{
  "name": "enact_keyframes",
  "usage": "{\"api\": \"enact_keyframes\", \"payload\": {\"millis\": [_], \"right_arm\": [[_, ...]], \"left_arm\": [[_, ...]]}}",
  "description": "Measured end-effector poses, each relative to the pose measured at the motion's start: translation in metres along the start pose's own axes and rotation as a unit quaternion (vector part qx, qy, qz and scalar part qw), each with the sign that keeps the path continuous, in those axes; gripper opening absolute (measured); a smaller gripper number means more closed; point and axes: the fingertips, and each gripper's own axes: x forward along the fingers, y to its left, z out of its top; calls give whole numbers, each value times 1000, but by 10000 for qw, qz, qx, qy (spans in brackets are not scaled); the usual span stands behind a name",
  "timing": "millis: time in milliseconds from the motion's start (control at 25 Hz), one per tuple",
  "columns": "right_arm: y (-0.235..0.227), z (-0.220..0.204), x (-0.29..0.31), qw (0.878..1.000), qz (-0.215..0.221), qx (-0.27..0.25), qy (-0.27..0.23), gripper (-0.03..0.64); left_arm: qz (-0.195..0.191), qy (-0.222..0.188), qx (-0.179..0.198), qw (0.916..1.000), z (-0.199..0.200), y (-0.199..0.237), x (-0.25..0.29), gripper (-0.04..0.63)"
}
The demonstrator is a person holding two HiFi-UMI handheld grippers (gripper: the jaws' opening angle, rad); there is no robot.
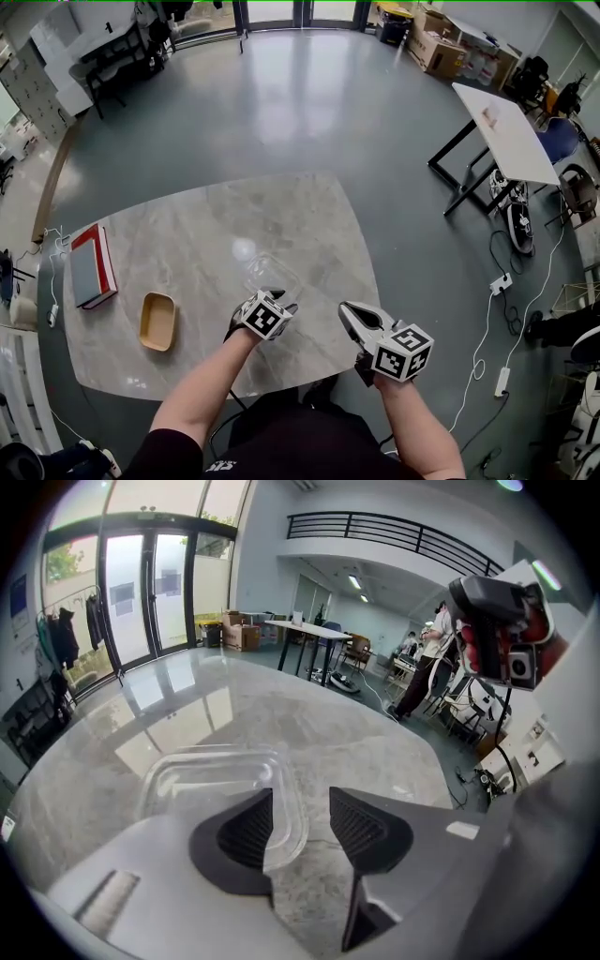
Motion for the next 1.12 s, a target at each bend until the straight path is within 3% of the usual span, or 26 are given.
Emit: {"api": "enact_keyframes", "payload": {"millis": [440, 640, 840, 1120], "right_arm": [[-13, -4, -20, 9998, -197, 89, -21, 14], [-16, -7, -21, 9997, -201, 119, 12, 14], [-16, -7, -22, 9997, -174, 151, 33, 14], [-14, -6, -23, 9998, -112, 141, 51, 14]], "left_arm": [[-7, 555, 92, 9984, -20, 3, 24, 192], [73, 514, 161, 9985, -19, 7, 26, 146], [259, 417, 418, 9979, -16, 7, 24, 144], [262, 536, 364, 9976, -22, 1, 27, 102]]}}
